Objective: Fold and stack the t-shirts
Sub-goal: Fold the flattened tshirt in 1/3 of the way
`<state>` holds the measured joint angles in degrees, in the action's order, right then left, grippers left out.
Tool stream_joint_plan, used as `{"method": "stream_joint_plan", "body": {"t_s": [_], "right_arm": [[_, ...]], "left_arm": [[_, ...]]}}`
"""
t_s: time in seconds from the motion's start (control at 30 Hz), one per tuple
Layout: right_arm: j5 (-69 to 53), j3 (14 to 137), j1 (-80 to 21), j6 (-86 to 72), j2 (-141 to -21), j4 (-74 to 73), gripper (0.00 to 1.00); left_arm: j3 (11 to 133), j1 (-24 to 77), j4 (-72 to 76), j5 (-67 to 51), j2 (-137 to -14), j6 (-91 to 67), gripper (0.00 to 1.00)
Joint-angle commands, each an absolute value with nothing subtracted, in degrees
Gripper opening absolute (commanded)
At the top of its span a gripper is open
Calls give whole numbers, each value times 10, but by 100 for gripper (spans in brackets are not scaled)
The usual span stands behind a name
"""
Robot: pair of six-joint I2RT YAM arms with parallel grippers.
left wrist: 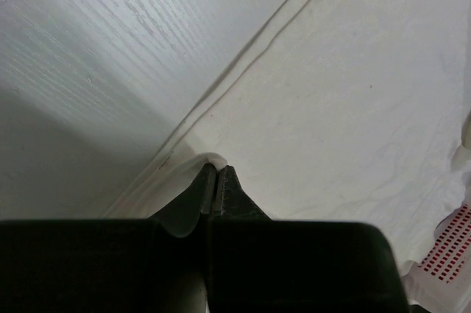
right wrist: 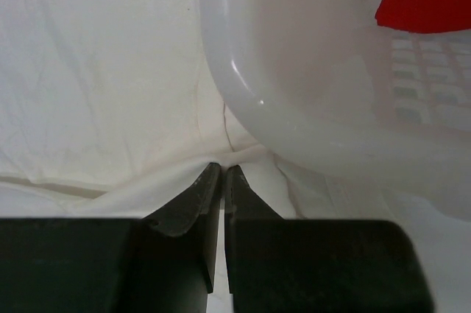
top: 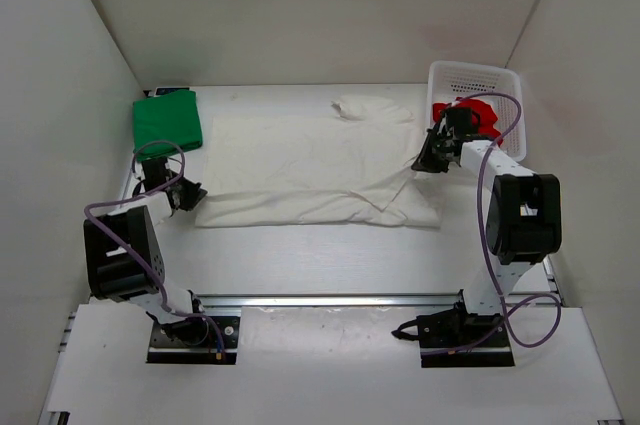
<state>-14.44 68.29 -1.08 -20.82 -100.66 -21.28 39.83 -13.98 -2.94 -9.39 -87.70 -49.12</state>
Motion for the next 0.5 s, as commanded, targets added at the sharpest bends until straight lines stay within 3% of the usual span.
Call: {"method": "stream_joint_plan", "body": {"t_s": [0.0, 0.1, 0.2, 0.3, 0.47], "right_arm": [[-132, 715, -10, -211, -1013, -170, 0], [-134, 729, -13, -214, -1013, -169, 6], [-137, 737, -21, -223, -997, -162, 14], [-143, 710, -26, -243, -945, -140, 22], [-138, 541, -48, -286, -794, -65, 34]], "left_arm": [[420, -134, -24, -92, -885, -484, 6], [411, -140, -26, -101, -862, -485, 33], [417, -142, -46, -87, -809, -472, 51], [407, -141, -82, -76, -745, -447, 50], [303, -133, -112, -93, -649, -429, 45]]}}
